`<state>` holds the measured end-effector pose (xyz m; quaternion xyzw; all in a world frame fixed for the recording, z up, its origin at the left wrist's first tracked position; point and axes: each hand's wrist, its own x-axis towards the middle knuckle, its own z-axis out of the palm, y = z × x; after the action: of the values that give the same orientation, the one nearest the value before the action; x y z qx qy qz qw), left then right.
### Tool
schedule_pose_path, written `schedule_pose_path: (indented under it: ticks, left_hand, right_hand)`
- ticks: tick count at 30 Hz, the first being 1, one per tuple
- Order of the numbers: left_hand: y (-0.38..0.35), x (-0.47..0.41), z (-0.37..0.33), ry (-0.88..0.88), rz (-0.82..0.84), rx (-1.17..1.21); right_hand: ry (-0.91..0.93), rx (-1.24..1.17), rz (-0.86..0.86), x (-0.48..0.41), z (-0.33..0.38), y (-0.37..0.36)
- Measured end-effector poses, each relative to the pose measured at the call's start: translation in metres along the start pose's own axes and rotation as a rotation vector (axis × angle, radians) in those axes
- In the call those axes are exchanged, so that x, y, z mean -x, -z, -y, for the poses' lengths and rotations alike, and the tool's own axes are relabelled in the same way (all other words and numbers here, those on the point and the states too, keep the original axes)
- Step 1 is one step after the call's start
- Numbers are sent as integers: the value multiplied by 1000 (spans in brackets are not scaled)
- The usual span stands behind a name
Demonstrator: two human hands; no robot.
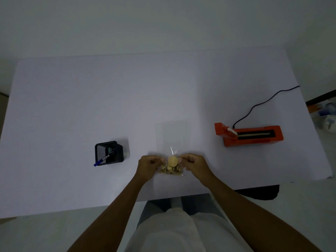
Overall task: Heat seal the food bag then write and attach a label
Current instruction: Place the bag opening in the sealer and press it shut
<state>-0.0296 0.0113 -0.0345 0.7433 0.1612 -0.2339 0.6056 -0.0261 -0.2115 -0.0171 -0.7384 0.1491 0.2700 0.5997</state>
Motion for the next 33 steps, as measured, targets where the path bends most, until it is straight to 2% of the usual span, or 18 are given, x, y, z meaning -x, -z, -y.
schedule_pose_path:
  ticks: [2,7,11,15,23,27,33]
  left_hand:
    - [-1,-2,0,-7,29,-19]
    - [-4,-5,2,29,93,-48]
    - [-9,-5,-4,85,120,59]
    - [-10,-9,-7,21,149,-9]
    - [-5,-13,-10,-14,97,-110]
    - [2,-12,-4,51,-2,-108]
    - [-4,-15,-8,59,-36,-191]
  right_hand:
    - [7,-13,42,-2,3,1]
    - [-23,16,1,-10,-1,0]
    - [-41,43,4,-14,-4,0]
    - [-33,78,21,-15,-5,2]
    - [-51,146,42,-17,-4,8]
    - [-130,154,34,-17,-5,12]
    - [-198,194,-14,-17,-4,10]
